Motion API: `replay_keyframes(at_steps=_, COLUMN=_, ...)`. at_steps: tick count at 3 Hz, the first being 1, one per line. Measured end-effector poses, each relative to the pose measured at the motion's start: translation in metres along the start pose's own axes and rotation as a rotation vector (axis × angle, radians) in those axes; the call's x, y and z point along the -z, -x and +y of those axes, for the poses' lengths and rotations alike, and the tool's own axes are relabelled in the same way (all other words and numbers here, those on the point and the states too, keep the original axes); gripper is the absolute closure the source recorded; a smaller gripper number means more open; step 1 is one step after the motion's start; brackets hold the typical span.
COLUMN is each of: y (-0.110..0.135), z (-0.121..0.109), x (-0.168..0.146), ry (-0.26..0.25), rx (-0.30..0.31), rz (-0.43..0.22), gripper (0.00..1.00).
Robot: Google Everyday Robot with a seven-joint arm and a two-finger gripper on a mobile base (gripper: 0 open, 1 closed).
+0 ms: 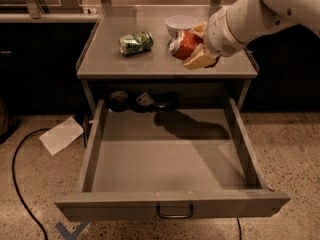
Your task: Place coke can into top drawer
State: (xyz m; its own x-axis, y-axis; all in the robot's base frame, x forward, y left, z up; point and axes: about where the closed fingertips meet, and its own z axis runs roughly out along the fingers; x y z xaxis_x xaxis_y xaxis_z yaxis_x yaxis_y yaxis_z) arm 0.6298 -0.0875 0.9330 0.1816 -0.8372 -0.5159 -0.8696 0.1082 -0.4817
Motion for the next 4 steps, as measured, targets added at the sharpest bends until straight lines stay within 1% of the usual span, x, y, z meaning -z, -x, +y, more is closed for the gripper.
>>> replay_keyframes(at_steps=1, y=0.0, z=0.0, x=0.0, ry=0.0, rx=0.0, rz=0.0, gripper=1.0)
replay_keyframes(at_steps=2, y=0.0, z=0.009, x=-0.003, ry=0.003, rx=-0.019, rz=-0.017, gripper=1.0)
replay_keyframes(at_steps=3, y=0.0, z=0.042, x=-0.005, ry=0.007, rx=-0.01, rz=-0.049, gripper=1.0)
replay_keyframes(at_steps=4, y=-0.019, z=0.096, x=-0.024, ry=0.04, rx=-0.022, rz=-0.058, gripper=1.0)
